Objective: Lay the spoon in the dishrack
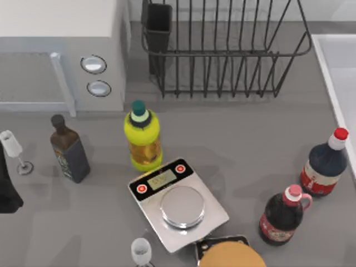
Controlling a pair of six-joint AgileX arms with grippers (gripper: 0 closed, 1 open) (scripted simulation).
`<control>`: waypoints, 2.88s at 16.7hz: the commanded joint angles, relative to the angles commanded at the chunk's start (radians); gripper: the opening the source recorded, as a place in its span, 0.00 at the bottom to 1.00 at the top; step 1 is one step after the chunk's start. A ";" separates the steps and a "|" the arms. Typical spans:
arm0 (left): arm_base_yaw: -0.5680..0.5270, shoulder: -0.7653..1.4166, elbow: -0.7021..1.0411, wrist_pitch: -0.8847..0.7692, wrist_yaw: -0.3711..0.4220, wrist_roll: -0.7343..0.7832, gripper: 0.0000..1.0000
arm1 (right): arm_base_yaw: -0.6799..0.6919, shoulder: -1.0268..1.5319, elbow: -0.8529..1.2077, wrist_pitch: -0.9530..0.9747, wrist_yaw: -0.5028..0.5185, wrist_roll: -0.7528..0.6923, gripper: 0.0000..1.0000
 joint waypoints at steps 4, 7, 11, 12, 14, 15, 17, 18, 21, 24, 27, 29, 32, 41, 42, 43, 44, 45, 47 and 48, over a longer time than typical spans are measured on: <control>0.000 0.000 0.000 0.000 0.000 0.000 1.00 | 0.000 0.000 0.000 0.000 0.000 0.000 0.10; 0.000 0.000 0.000 0.000 0.000 0.000 1.00 | 0.000 0.000 0.000 0.000 0.000 0.000 0.00; 0.000 0.000 0.000 0.000 0.000 0.000 1.00 | 0.000 0.000 0.000 0.000 0.000 0.000 0.00; 0.000 0.000 0.000 0.000 0.000 0.000 1.00 | 0.000 0.000 0.000 0.000 0.000 0.000 0.00; 0.000 0.000 0.000 0.000 0.000 0.000 1.00 | -0.002 -0.069 0.034 -0.075 -0.014 0.002 0.00; 0.000 0.000 0.000 0.000 0.000 0.000 1.00 | -0.002 -0.069 0.036 -0.077 -0.014 0.002 0.00; 0.000 0.000 0.000 0.000 0.000 0.000 1.00 | -0.004 -0.075 0.071 -0.110 -0.014 -0.001 0.00; 0.000 0.000 0.000 0.000 0.000 0.000 1.00 | -0.006 -0.080 0.104 -0.142 -0.014 -0.004 0.00; 0.000 0.000 0.000 0.000 0.000 0.000 1.00 | -0.009 -0.106 0.243 -0.303 -0.015 -0.011 0.00; 0.000 0.000 0.000 0.000 0.000 0.000 1.00 | -0.013 -0.140 0.402 -0.531 -0.015 -0.016 0.00; 0.000 0.000 0.000 0.000 0.000 0.000 1.00 | -0.015 -0.180 0.558 -0.750 -0.015 -0.016 0.00; 0.000 0.000 0.000 0.000 0.000 0.000 1.00 | -0.014 -0.210 0.641 -0.847 -0.015 -0.014 0.00; 0.000 0.000 0.000 0.000 0.000 0.000 1.00 | -0.013 -0.236 0.704 -0.913 -0.014 -0.011 0.00; 0.000 0.000 0.000 0.000 0.000 0.000 1.00 | 0.095 -0.233 0.731 -0.807 0.068 0.033 0.00; 0.000 0.000 0.000 0.000 0.000 0.000 1.00 | 0.147 -0.232 0.742 -0.755 0.106 0.053 0.00; 0.000 0.000 0.000 0.000 0.000 0.000 1.00 | 0.210 -0.229 0.752 -0.697 0.150 0.075 0.00; 0.000 0.000 0.000 0.000 0.000 0.000 1.00 | 0.281 -0.224 0.762 -0.634 0.200 0.099 0.00; 0.000 0.000 0.000 0.000 0.000 0.000 1.00 | 0.360 -0.219 0.770 -0.569 0.253 0.126 0.00; 0.000 0.000 0.000 0.000 0.000 0.000 1.00 | 0.535 -0.209 0.778 -0.433 0.367 0.187 0.00; 0.000 0.000 0.000 0.000 0.000 0.000 1.00 | 0.630 -0.205 0.779 -0.360 0.425 0.220 0.00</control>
